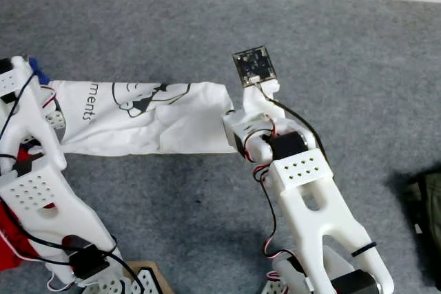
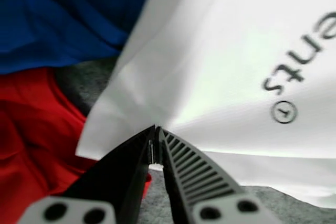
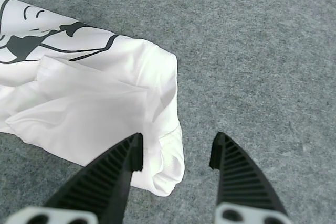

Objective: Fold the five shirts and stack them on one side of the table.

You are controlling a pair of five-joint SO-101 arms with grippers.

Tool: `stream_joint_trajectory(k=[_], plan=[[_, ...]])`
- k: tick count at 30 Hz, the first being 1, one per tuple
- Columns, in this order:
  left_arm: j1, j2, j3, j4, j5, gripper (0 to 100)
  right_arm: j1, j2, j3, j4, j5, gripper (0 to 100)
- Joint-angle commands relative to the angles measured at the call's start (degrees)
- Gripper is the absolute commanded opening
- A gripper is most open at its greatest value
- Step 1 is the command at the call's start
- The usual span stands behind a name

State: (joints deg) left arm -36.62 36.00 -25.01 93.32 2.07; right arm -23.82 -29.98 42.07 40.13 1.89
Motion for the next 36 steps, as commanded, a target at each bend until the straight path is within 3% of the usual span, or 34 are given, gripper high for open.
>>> stream_joint_trajectory(k=[1,4,11,22,36], plan=[[-1.27,-3.82,-2.51,0.70,-0.18,18,-0.75,-1.80,-0.22,-1.01,-0.26,22.1],[-2.86,-7.78,-2.51,0.79,-0.09,26,-0.75,-1.80,-0.22,-1.01,-0.26,22.1],[-8.13,-12.62,2.68,1.58,-0.53,24,-0.75,-1.80,-0.22,-1.01,-0.18,22.1],[-6.11,-12.35,17.36,-15.30,0.00,24,-0.84,-1.80,-0.22,-1.01,-0.18,22.1],[-0.84,-12.35,25.89,-26.64,0.00,24,-0.84,-1.80,-0.13,-1.01,-0.18,22.1]])
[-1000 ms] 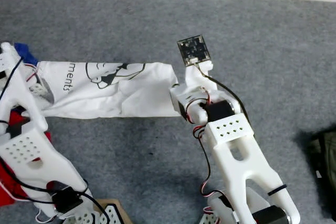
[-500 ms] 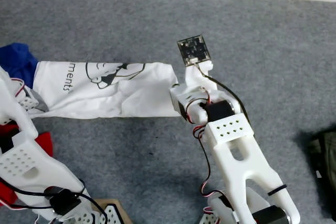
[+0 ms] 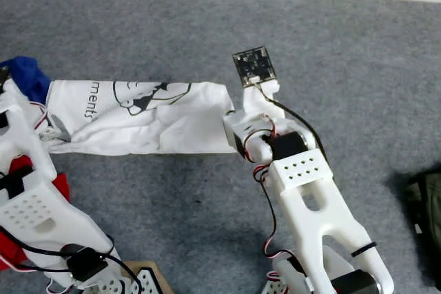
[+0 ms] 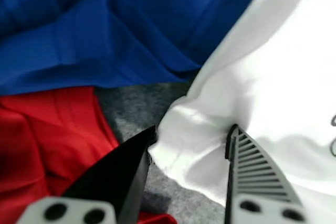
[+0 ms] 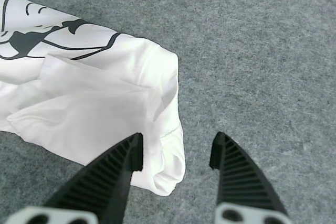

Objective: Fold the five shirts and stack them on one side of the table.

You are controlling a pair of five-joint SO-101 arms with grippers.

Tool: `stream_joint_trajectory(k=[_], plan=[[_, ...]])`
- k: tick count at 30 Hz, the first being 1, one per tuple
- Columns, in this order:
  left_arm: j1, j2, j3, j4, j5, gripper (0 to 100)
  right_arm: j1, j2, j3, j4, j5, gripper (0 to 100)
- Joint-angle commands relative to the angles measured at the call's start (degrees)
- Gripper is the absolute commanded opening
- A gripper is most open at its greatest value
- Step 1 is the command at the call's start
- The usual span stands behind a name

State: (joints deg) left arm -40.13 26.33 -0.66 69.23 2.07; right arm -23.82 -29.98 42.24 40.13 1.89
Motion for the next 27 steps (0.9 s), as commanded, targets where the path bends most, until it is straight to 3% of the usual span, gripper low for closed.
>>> stream_joint_trajectory(k=[1,6,11,20,27], plan=[[3.12,-2.68,2.42,-3.52,0.00,24,-0.84,-1.80,-0.31,-1.01,-0.18,22.1],[4.53,-2.68,6.29,-7.38,0.00,20,-0.84,-1.80,-0.31,-1.01,-0.18,22.1],[5.32,-2.68,8.75,-13.01,-0.44,0,-0.84,-1.89,-0.31,-1.01,-0.18,22.1],[10.95,-4.53,9.63,-16.53,-0.09,1,-0.84,-2.07,-0.31,-1.01,-0.18,22.1],[19.91,-20.18,4.09,-6.51,0.00,1,1.45,-2.51,-0.66,-0.66,-0.53,22.1]])
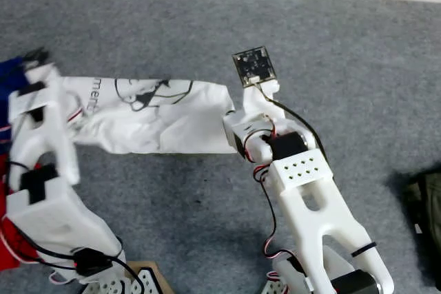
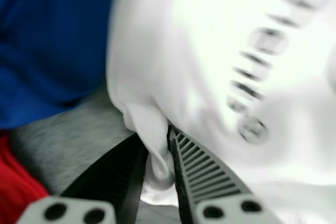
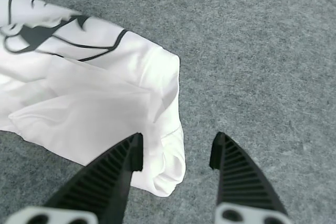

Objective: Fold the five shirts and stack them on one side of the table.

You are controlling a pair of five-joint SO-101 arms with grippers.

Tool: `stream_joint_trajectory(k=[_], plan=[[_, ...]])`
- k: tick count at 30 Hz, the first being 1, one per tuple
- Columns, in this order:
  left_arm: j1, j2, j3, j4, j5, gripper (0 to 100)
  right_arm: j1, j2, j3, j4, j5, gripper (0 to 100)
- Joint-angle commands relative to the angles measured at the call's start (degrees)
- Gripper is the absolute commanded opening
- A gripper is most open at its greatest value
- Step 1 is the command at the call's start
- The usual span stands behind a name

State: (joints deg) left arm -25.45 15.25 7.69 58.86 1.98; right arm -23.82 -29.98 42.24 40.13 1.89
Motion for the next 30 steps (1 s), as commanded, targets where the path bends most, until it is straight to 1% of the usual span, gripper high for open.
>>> stream_joint_trajectory(k=[1,5,7,10,16,19,22,25,28,30], plan=[[6.64,-11.74,-4.88,4.84,0.09,1,1.80,-2.51,-0.75,-0.66,-0.53,22.1],[12.97,-20.44,-5.23,5.27,0.09,1,2.59,-2.51,-0.84,-0.66,-0.53,22.1],[16.66,-22.73,-5.05,4.57,1.76,1,2.59,-2.51,-0.84,-0.66,-0.53,22.1],[21.93,-22.90,-5.05,2.37,4.57,1,2.68,-2.51,-0.84,-0.66,-0.44,22.1],[32.31,-22.90,-3.65,1.14,4.57,1,3.91,-2.51,-0.84,-0.66,-0.35,22.1],[36.18,-22.90,-1.80,1.14,4.48,1,4.88,-2.51,-0.84,-0.66,-0.35,22.1],[38.46,-22.99,-0.48,-0.18,4.48,1,4.88,-2.51,-0.48,-0.66,-0.35,22.1],[38.90,-23.52,-0.04,-0.09,4.31,1,4.97,-2.51,-0.40,-0.66,-0.35,22.1],[38.46,-23.69,-0.31,0.00,-0.35,1,5.05,-2.51,-0.40,-0.66,-0.26,22.1],[36.97,-25.36,0.13,0.00,-2.37,1,5.05,-2.51,-0.40,-0.75,-0.26,22.1]])
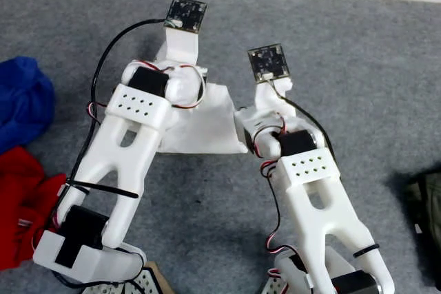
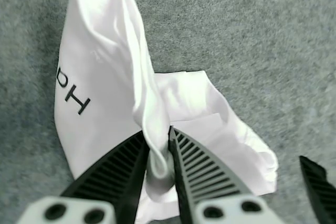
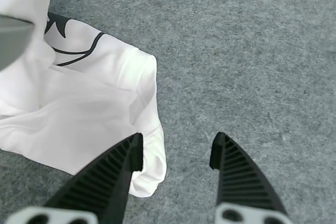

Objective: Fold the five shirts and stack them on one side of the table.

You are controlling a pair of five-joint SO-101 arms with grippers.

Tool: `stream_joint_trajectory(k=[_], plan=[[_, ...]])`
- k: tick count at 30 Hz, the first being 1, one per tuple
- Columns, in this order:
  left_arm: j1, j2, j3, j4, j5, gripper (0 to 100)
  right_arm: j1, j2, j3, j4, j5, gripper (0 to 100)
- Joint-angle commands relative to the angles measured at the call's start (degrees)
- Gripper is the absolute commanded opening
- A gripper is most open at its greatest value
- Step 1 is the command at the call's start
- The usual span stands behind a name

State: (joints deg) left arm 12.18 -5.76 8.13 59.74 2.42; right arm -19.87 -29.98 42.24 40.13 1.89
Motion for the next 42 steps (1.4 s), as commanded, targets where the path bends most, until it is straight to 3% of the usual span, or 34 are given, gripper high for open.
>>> stream_joint_trajectory(k=[1,6,17,26,34,42], plan=[[-1.54,-5.41,-0.22,-0.88,-2.90,1,1.10,-2.33,-0.40,-0.75,-0.26,22.1],[-5.67,-11.21,0.04,-0.09,-2.81,1,-0.40,-1.89,-0.31,-0.75,-0.26,22.1],[-11.82,-23.43,11.56,0.70,-2.81,1,-15.78,5.32,3.74,-8.92,-0.62,21.4],[-15.08,-30.99,18.95,0.70,-2.81,1,-23.34,5.93,6.64,-15.43,-0.70,6.3],[-14.99,-31.60,20.35,0.70,-2.81,1,-24.75,10.15,8.40,-22.64,-0.70,6.3],[-14.99,-31.69,20.35,0.70,-2.81,1,-24.57,23.87,-2.86,-22.73,-0.26,5.9]])
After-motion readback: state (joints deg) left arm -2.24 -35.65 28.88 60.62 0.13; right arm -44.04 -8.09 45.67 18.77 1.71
